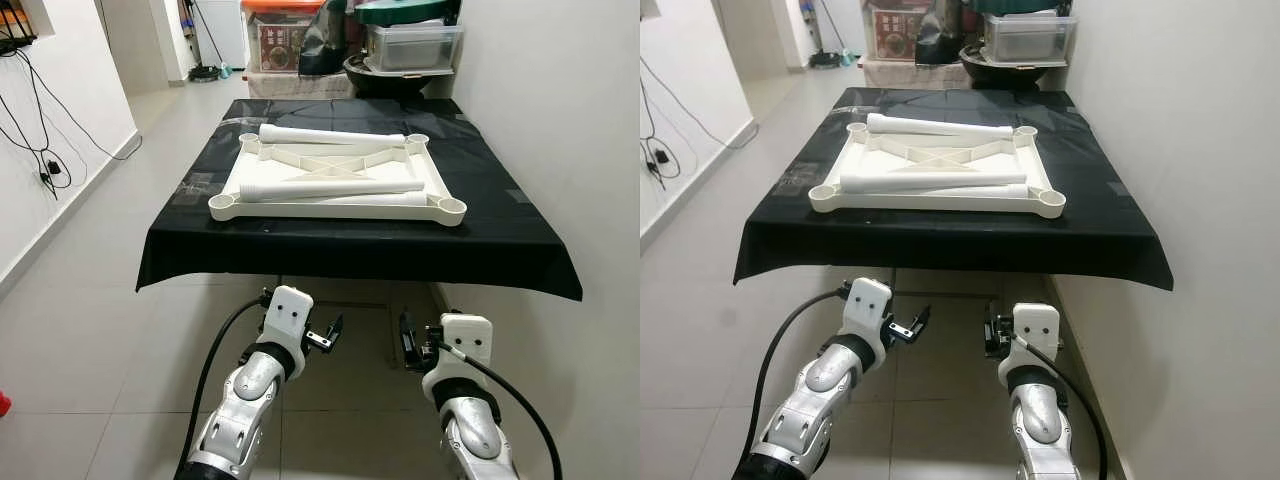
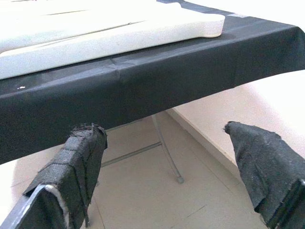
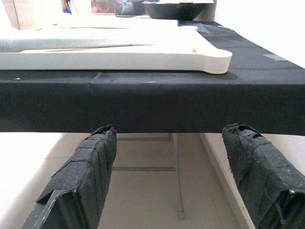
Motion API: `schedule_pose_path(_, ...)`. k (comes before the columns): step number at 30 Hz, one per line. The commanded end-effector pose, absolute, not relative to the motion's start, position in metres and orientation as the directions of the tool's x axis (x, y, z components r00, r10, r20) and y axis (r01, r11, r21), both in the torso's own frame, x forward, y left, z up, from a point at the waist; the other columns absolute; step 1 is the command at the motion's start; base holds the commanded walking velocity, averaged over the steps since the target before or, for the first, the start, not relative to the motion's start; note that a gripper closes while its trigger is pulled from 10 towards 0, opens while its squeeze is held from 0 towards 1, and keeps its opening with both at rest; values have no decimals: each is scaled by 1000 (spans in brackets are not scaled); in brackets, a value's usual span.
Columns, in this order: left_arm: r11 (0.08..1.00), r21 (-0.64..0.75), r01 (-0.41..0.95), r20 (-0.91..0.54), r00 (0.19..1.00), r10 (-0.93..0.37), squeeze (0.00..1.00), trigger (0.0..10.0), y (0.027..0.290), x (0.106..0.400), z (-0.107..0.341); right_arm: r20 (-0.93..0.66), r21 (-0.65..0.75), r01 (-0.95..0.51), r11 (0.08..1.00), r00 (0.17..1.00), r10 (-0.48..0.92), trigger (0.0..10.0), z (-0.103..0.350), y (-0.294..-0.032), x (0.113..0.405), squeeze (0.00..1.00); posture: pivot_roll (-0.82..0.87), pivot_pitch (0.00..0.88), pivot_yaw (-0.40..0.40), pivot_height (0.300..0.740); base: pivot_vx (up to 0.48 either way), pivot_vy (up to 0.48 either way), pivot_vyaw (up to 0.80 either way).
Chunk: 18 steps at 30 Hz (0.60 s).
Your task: Building children table
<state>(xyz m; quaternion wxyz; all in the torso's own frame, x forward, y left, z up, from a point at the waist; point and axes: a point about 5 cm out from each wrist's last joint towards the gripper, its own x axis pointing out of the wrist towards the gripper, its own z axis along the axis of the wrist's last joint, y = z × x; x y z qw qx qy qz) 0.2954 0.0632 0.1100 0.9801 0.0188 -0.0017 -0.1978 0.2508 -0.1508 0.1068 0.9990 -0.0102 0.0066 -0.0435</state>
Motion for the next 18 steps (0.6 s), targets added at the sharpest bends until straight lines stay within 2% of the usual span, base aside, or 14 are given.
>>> schedule_pose_path(1,903,-13,430,-275,867,-416,0,10000,39,308,75,-261,44,82,996,963,-68,10000,69,-141,265,0,35,0,12,740,0,0,0)
schedule_pose_path(18,902,-2,431,-266,869,-416,0,10000,40,308,77,-232,37,105,994,968,-94,10000,74,-143,263,0,43,0,11,740,0,0,0)
